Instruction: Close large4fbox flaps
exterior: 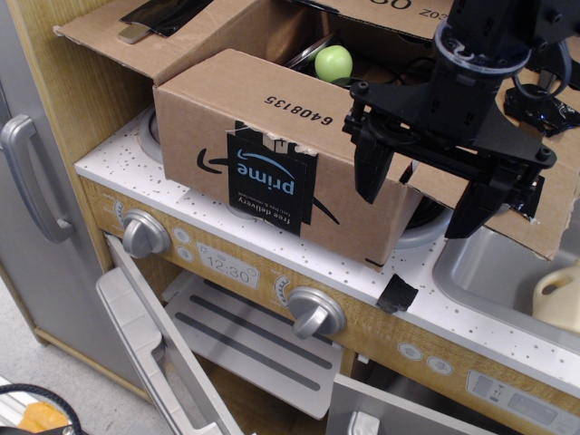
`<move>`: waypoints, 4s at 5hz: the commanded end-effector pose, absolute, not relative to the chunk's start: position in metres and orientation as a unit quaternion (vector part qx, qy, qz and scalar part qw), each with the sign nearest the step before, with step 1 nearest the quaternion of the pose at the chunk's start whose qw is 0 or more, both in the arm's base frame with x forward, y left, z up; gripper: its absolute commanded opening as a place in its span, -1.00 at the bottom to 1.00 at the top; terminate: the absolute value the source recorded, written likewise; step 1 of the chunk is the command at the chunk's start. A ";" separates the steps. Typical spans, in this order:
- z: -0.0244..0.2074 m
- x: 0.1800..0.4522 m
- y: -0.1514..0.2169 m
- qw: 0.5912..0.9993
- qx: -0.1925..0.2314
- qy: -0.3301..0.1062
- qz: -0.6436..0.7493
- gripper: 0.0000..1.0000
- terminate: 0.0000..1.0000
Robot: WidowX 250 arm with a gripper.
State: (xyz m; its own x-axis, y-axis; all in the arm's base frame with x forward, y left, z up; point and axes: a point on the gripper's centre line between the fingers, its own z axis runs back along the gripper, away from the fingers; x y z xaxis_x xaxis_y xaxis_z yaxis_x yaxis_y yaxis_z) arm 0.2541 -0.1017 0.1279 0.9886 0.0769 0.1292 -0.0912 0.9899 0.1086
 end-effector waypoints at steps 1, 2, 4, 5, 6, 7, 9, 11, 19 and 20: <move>0.128 0.254 -0.102 0.996 0.057 -0.062 0.042 1.00 -1.00; 0.105 0.252 -0.112 0.991 0.050 -0.106 0.057 1.00 -1.00; 0.072 0.266 -0.132 0.977 0.040 -0.200 0.061 1.00 -1.00; 0.062 0.283 -0.141 0.972 0.024 -0.228 0.048 1.00 -1.00; 0.069 0.301 -0.163 0.970 0.040 -0.237 0.033 1.00 -1.00; 0.081 0.307 -0.168 0.971 0.033 -0.236 0.023 1.00 -1.00; 0.126 0.318 -0.154 0.977 0.052 -0.206 -0.005 1.00 -1.00; 0.165 0.308 -0.124 0.976 0.108 -0.189 -0.018 1.00 -1.00; 0.136 0.302 0.013 0.972 0.181 -0.145 -0.034 1.00 -1.00; 0.114 0.307 0.019 0.975 0.149 -0.157 -0.038 1.00 -1.00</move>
